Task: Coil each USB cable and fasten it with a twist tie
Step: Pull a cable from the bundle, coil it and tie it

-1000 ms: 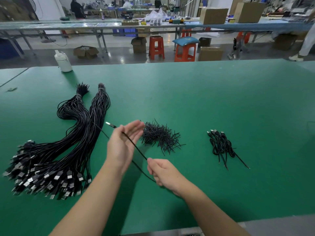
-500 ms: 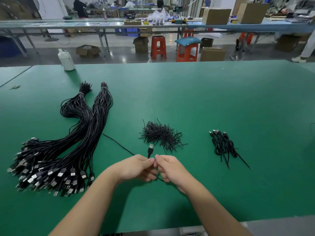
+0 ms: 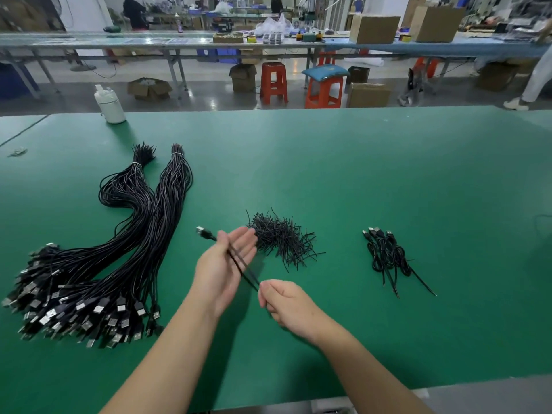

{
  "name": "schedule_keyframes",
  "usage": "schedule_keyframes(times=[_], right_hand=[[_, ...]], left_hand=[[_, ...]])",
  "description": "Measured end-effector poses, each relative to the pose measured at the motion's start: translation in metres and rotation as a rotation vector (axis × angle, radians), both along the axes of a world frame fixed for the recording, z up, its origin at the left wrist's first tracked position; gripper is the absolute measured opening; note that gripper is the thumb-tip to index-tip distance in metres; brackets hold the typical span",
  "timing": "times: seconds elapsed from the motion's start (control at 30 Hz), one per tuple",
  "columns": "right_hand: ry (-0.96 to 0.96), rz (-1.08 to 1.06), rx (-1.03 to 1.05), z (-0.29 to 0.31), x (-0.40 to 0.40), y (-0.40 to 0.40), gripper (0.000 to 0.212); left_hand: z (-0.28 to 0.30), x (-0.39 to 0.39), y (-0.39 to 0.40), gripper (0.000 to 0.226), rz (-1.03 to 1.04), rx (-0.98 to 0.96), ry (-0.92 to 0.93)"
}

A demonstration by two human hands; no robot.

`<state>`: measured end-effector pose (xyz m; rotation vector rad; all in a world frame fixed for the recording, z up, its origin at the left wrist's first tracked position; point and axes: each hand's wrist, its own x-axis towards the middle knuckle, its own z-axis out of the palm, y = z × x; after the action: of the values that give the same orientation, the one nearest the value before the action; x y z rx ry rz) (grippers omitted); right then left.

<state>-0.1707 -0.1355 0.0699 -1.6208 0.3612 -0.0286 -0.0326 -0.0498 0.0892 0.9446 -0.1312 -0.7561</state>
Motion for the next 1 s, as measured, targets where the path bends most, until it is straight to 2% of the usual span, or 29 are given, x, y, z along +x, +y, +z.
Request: schedule_keyframes(times=[0.03,0.1,0.2,0.27,0.33,0.37,0.43,0.5,0.63,0.7,0.77,0.83,0.87,1.0], right_hand=[[0.017,0.014,-0.02,-0.002,0.001,0.002,0.04],[0.04,0.008,0.003,-0.002,0.004,0.001,0.042],[0.028,-0.05,0.128,0.006,0.007,-0.012,0.043],[0.023,-0.043,0.143,0.012,0.01,-0.022,0.043],[0.037,-0.013,0.105,0.014,0.012,-0.026,0.046],[0.052,-0.006,0.063,0.015,0.013,-0.026,0.047],[0.065,-0.008,-0.074,0.013,0.013,-0.025,0.049],[0.036,-0.039,-0.133,0.011,0.012,-0.023,0.049],[-0.027,-0.107,-0.022,0.014,0.009,-0.024,0.041],[-0.029,-0.095,0.063,0.016,0.008,-0.021,0.041],[-0.02,-0.065,0.111,0.016,0.008,-0.013,0.042],[-0.01,-0.049,0.129,0.014,0.009,-0.004,0.042],[-0.01,-0.055,0.142,0.013,0.01,-0.001,0.042],[-0.012,-0.095,0.179,0.009,0.012,-0.002,0.046]], left_hand=[[0.007,0.005,0.0,0.048,0.017,-0.114,0.119],[0.022,0.011,0.007,0.04,-0.085,-0.196,0.204],[0.033,0.012,0.023,0.04,-0.502,-0.216,0.129],[0.037,0.01,0.032,0.042,-0.813,-0.047,-0.126],[0.037,0.007,0.033,0.047,-1.049,0.281,-0.447],[0.036,0.005,0.032,0.05,-1.133,0.452,-0.545],[0.036,-0.005,0.027,0.049,-1.189,0.724,-0.609],[0.033,-0.014,0.022,0.043,-1.061,0.828,-0.589],[0.018,-0.017,0.009,0.038,-0.519,0.75,-0.611],[0.013,-0.019,0.0,0.033,-0.168,0.634,-0.565],[0.015,-0.017,-0.008,0.035,0.062,0.356,-0.336],[0.024,-0.015,-0.012,0.044,0.078,0.015,-0.049],[0.03,-0.013,-0.012,0.045,0.057,-0.096,0.054],[0.045,-0.008,-0.003,0.035,-0.158,-0.25,0.139]])
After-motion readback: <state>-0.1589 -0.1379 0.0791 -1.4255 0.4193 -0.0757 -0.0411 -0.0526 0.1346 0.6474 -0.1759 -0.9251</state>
